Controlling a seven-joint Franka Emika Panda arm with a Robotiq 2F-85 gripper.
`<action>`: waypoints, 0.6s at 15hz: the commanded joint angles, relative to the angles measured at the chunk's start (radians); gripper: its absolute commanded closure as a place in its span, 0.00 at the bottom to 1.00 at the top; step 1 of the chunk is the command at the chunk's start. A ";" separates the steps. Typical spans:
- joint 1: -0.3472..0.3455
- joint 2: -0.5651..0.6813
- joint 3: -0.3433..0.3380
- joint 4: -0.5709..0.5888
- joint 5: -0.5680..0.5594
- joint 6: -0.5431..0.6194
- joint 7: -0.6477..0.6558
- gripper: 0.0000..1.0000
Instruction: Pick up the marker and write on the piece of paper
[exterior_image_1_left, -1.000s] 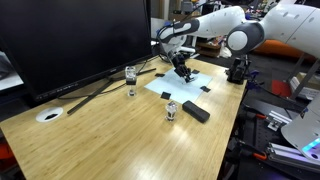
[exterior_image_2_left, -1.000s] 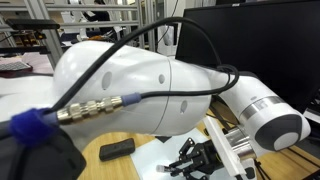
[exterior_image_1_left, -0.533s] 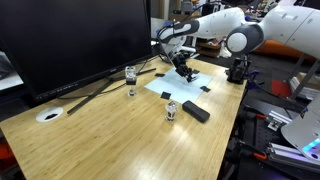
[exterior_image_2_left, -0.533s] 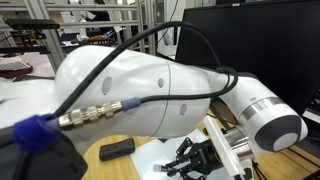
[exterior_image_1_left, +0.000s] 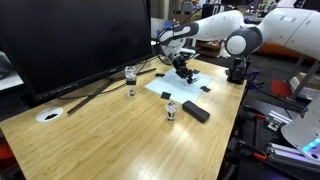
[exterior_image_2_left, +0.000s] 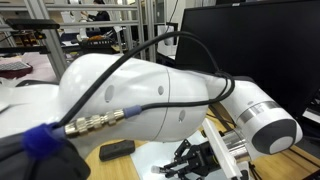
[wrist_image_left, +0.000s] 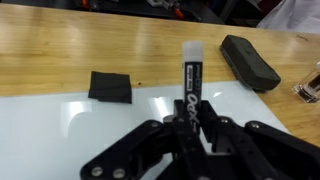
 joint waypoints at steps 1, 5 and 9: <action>0.000 0.027 0.000 0.054 -0.010 -0.037 0.006 0.95; -0.011 0.061 0.025 0.113 -0.028 -0.070 0.018 0.95; -0.013 0.093 0.030 0.177 -0.041 -0.094 0.016 0.95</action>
